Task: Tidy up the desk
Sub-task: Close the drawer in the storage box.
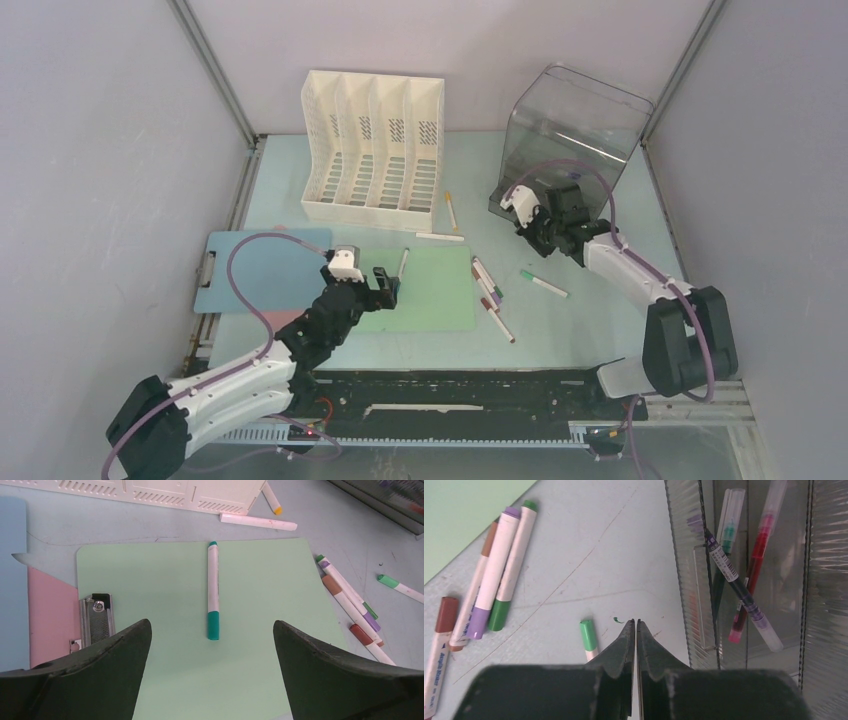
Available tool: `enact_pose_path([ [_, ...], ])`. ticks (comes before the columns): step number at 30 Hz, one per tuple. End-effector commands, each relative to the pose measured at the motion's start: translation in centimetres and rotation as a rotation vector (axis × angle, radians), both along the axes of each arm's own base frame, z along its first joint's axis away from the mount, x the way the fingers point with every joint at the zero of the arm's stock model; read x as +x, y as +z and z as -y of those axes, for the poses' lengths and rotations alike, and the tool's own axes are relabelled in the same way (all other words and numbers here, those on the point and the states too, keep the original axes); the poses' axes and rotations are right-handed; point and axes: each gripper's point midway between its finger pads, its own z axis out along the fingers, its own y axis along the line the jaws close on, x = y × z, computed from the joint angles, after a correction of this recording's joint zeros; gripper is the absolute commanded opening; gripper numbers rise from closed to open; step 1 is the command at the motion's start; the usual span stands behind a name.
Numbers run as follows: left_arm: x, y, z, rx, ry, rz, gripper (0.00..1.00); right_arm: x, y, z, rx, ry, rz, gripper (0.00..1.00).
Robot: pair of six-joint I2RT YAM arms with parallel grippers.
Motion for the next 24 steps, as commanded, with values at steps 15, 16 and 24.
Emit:
enact_pose_path([
  [15, 0.7, 1.0, 0.1, -0.011, 0.022, 0.026, 1.0, 6.9, 3.4, 5.0, -0.118, -0.435, 0.278, 0.11],
  [16, 0.7, 1.0, 0.1, -0.011, 0.022, 0.027, 1.0, 7.0, 3.6, 5.3, -0.117, -0.446, 0.292, 0.13],
  [24, 0.8, 1.0, 0.2, -0.008, 0.02, 0.023, 1.0, 7.5, 3.9, 6.1, -0.117, -0.46, 0.345, 0.43],
])
